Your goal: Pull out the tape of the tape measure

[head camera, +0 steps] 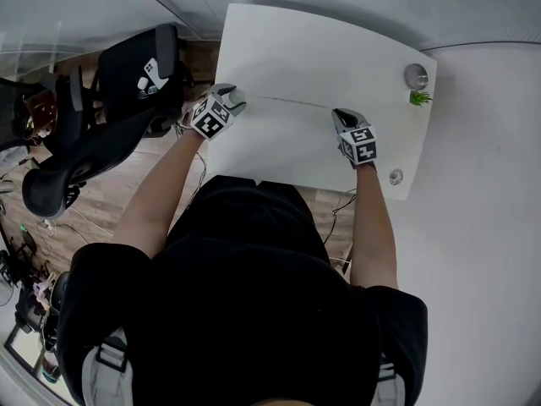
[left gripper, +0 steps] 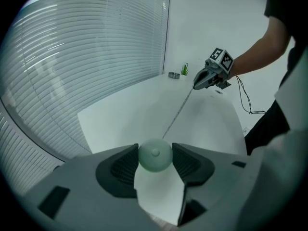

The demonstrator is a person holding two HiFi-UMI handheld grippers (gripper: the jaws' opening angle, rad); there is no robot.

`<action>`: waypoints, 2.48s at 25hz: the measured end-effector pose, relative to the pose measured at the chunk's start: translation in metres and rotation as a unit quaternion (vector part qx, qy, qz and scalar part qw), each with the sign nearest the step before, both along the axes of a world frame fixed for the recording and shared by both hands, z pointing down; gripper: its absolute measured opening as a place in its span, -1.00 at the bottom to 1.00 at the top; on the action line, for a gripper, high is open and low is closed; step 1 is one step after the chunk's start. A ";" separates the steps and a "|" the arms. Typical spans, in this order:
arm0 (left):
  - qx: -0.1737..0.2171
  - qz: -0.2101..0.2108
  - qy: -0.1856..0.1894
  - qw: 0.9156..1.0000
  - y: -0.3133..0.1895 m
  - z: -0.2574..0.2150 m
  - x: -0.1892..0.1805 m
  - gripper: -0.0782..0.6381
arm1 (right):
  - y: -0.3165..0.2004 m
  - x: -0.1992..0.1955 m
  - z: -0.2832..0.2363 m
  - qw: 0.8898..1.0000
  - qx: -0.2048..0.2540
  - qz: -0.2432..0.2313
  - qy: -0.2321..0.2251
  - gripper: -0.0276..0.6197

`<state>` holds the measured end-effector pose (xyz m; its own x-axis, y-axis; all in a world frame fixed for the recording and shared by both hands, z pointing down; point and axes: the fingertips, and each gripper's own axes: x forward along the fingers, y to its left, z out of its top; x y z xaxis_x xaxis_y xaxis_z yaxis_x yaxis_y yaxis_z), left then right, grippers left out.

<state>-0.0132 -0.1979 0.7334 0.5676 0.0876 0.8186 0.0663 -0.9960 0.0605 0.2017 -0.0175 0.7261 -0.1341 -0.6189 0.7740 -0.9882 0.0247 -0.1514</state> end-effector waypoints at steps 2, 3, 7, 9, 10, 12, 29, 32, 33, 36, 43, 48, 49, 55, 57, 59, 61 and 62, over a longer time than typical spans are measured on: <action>0.001 0.001 -0.004 1.000 -0.001 0.005 0.001 -0.13 | 0.000 0.000 0.004 1.000 -0.001 0.002 0.000 -0.88; 0.001 0.002 -0.006 1.000 -0.002 0.007 0.002 -0.13 | 0.000 0.000 0.007 1.000 -0.002 0.003 0.001 -0.88; 0.005 0.009 -0.013 1.000 -0.003 0.016 0.009 -0.13 | -0.003 0.006 0.013 1.000 -0.002 0.011 -0.003 -0.88; 0.006 0.011 -0.016 1.000 -0.003 0.019 0.012 -0.13 | -0.004 0.008 0.017 1.000 -0.005 0.011 -0.006 -0.88; 0.006 0.013 -0.017 1.000 -0.003 0.021 0.014 -0.13 | -0.004 0.009 0.019 1.000 -0.008 0.011 -0.008 -0.88; 0.007 0.016 -0.021 1.000 -0.003 0.024 0.016 -0.13 | -0.004 0.010 0.023 1.000 -0.011 0.013 -0.014 -0.88; 0.012 0.030 -0.040 0.999 -0.001 0.039 0.022 -0.13 | 0.002 0.014 0.045 0.998 -0.052 -0.006 -0.023 -0.84; 0.011 0.029 -0.041 0.999 -0.001 0.041 0.023 -0.13 | 0.003 0.012 0.047 0.998 -0.058 -0.010 -0.029 -0.77; 0.012 0.029 -0.041 0.999 -0.002 0.041 0.023 -0.13 | 0.004 0.012 0.048 0.998 -0.061 -0.011 -0.030 -0.74; 0.010 0.029 -0.041 0.999 -0.003 0.041 0.023 -0.08 | 0.006 0.014 0.050 0.997 -0.067 -0.009 -0.031 -0.66; 0.005 0.023 -0.037 0.999 -0.006 0.033 0.018 0.10 | 0.015 0.028 0.045 0.997 -0.071 0.013 -0.027 -0.38; 0.001 0.010 -0.028 1.000 -0.016 0.024 0.011 0.13 | 0.013 0.036 0.034 0.997 -0.061 0.037 -0.023 -0.20; 0.000 0.006 -0.025 1.000 -0.018 0.022 0.010 0.13 | 0.012 0.036 0.031 0.997 -0.058 0.042 -0.024 -0.19; -0.006 -0.015 0.010 1.000 -0.026 -0.007 0.011 0.13 | -0.005 0.029 -0.001 0.996 -0.020 0.070 -0.044 -0.14; -0.011 -0.021 0.031 0.999 -0.026 -0.018 0.014 0.13 | -0.013 0.025 -0.014 0.996 0.002 0.078 -0.051 -0.14; -0.015 -0.022 0.052 0.998 -0.024 -0.031 0.017 0.13 | -0.021 0.020 -0.030 0.995 0.026 0.083 -0.056 -0.12; -0.014 -0.021 0.078 0.997 -0.021 -0.049 0.020 0.13 | -0.030 0.012 -0.048 0.993 0.051 0.084 -0.059 -0.11; -0.014 -0.022 0.091 0.995 -0.020 -0.059 0.022 0.13 | -0.034 0.007 -0.057 0.993 0.063 0.082 -0.060 -0.11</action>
